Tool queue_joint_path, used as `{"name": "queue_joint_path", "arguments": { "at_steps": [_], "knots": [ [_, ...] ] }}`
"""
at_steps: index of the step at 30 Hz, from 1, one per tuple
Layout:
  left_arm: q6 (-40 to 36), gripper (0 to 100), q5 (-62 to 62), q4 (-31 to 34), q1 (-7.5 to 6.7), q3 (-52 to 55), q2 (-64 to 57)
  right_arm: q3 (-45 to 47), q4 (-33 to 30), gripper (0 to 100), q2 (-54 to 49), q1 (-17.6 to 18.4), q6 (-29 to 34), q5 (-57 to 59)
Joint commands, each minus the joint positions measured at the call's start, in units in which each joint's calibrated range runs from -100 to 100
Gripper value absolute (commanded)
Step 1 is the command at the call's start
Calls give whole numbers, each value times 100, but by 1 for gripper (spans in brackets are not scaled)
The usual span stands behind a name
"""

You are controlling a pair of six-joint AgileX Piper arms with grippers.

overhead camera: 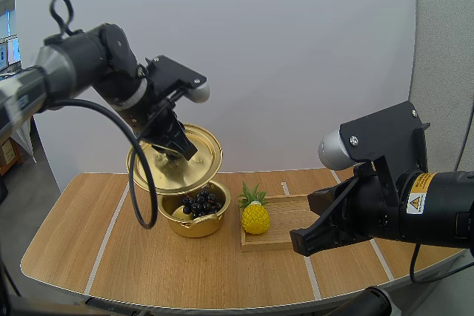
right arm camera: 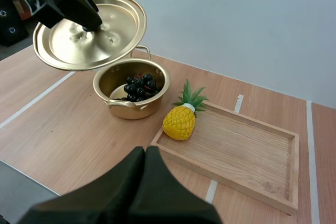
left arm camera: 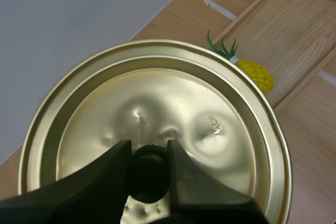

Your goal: Open the pot, put the grape inside, and close it

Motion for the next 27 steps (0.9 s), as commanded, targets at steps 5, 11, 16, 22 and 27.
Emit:
{"name": "queue_joint_path", "arguments": {
  "at_steps": [5,11,16,22,27],
  "knots": [
    [26,0,-446,-47,-18,9,891,4,-5,0,-43,-19,-37,-22],
    [36,0,-1315,-60,-18,9,1632,4,-5,0,-43,-19,-37,-22],
    [261,0,-1789,-299,-18,9,2158,4,-5,0,-43,-19,-37,-22],
    [397,0,-2119,-443,-18,9,2640,4,-5,0,-43,-19,-37,-22],
    [505,0,-2186,-454,-18,9,2856,4,-5,0,-43,-19,-37,-22]
  ]
}}
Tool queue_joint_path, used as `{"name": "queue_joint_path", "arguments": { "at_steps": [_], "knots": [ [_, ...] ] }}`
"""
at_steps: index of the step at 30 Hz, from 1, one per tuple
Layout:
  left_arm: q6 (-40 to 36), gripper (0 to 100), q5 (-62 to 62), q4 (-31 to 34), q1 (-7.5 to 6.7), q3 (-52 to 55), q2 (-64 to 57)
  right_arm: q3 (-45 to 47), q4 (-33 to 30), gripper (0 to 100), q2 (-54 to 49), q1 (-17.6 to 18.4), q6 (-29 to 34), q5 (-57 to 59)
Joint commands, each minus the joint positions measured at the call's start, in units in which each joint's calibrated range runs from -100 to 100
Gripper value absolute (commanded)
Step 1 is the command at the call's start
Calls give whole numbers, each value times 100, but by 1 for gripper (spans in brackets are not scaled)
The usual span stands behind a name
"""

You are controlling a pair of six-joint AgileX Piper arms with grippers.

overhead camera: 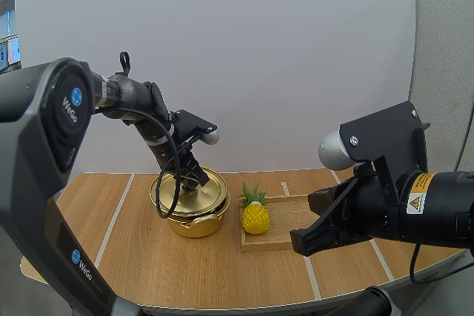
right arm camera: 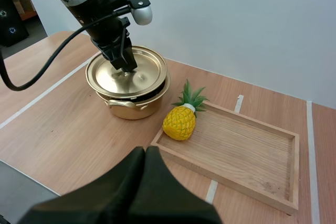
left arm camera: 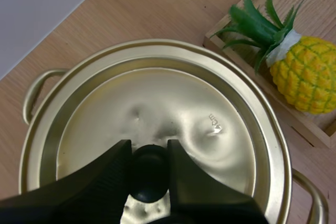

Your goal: Open the pot, put the grape inside, and close it

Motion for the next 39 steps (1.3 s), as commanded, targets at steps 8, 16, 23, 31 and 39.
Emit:
{"name": "queue_joint_path", "arguments": {
  "at_steps": [8,16,23,31,39],
  "knots": [
    [356,0,-399,-399,-18,9,182,4,-5,0,-43,-19,-37,-22],
    [356,0,-101,-423,-18,9,182,4,-5,0,-43,-19,-37,-22],
    [356,0,-47,-449,-18,9,193,4,-5,0,-43,-19,-37,-22],
    [356,0,-201,-449,-18,9,519,4,-2,0,-43,-19,-37,-40],
    [356,0,-257,-461,-18,9,596,4,-2,0,-43,-19,-37,-40]
  ]
}}
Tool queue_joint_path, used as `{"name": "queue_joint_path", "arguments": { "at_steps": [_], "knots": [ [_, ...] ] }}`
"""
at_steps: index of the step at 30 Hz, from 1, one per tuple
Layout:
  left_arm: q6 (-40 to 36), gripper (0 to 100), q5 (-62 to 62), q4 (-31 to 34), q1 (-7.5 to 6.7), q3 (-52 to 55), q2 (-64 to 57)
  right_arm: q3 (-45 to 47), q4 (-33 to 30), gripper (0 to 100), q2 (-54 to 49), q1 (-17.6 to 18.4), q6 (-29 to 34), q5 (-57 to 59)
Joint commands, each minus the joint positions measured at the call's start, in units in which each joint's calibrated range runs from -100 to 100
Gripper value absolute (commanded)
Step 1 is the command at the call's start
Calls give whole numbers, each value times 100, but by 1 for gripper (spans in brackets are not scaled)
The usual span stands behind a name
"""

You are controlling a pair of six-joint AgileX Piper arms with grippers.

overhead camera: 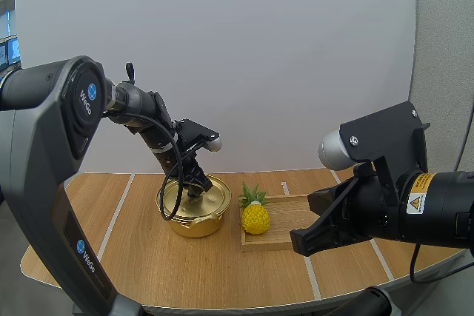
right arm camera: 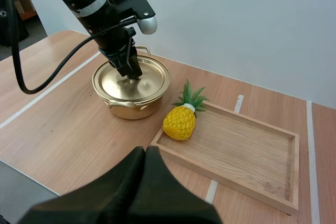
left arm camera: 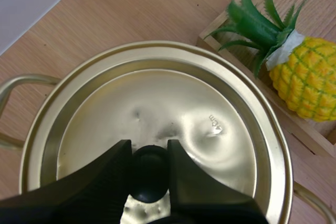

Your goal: Open the pot, put the grape inside, and close it

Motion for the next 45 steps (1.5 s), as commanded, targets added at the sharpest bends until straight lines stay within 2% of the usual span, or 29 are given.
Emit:
{"name": "queue_joint_path", "arguments": {
  "at_steps": [1,3,5,6,8,11,19,35,45],
  "knots": [
    [28,0,-49,-90,-18,9,82,4,-2,0,-43,-19,-37,-40],
    [28,1,-66,-90,-18,9,82,4,-2,0,-43,-19,-37,-40],
    [28,11,-66,-90,-18,9,82,4,-2,0,-43,-19,-37,-40],
    [28,21,-35,-90,-18,9,82,4,-2,0,-43,-19,-37,-40],
    [40,45,64,-90,-18,-6,82,4,-2,0,-43,-19,-37,-40],
    [62,100,124,-90,-18,-6,-40,4,-2,0,-43,-19,-37,-40],
    [62,100,179,-90,-18,-15,-1011,4,-2,0,-43,-19,-37,-40],
    [-34,100,2934,-90,-18,-822,-4506,4,-2,0,-43,-19,-37,-40],
    [-243,100,3230,-90,-18,-822,-6433,4,-2,0,-43,-19,-37,-40]
  ]
}}
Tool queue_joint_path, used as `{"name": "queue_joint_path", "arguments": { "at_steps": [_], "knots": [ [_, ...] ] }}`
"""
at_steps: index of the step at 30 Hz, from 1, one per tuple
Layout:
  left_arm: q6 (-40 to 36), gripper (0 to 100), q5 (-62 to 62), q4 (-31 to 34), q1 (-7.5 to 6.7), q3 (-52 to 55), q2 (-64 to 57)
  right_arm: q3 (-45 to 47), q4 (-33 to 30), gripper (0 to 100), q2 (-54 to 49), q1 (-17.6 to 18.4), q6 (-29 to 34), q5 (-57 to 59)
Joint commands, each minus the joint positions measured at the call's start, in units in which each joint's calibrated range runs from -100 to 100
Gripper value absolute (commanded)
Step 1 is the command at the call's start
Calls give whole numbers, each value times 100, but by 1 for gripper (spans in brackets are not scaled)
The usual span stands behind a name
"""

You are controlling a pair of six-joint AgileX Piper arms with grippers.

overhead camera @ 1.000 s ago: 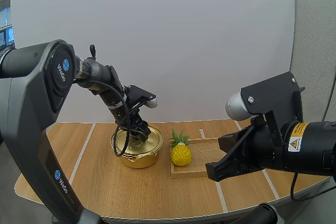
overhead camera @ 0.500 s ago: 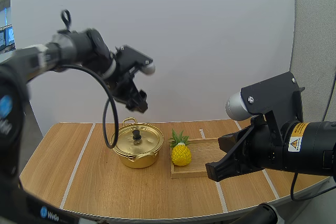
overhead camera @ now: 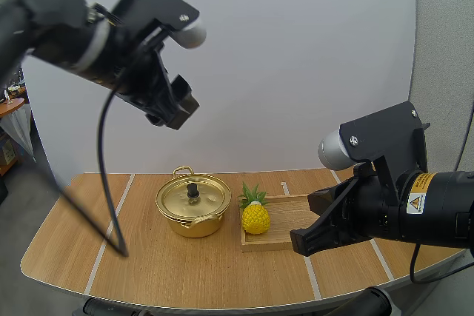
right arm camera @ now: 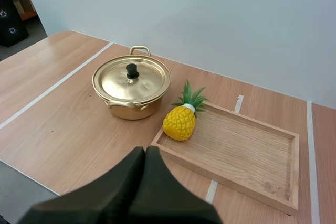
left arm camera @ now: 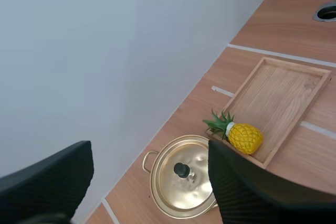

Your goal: Open the pot, put the grape inside, and close it

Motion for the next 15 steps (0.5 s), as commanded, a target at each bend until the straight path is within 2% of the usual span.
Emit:
{"name": "queue_joint_path", "arguments": {
  "at_steps": [1,15],
  "knots": [
    [-226,100,101,-90,-18,-48,-798,4,-2,0,-43,-19,-37,-40],
    [-893,100,101,-66,-18,49,-2408,4,-2,0,-43,-37,-37,-39]
  ]
}}
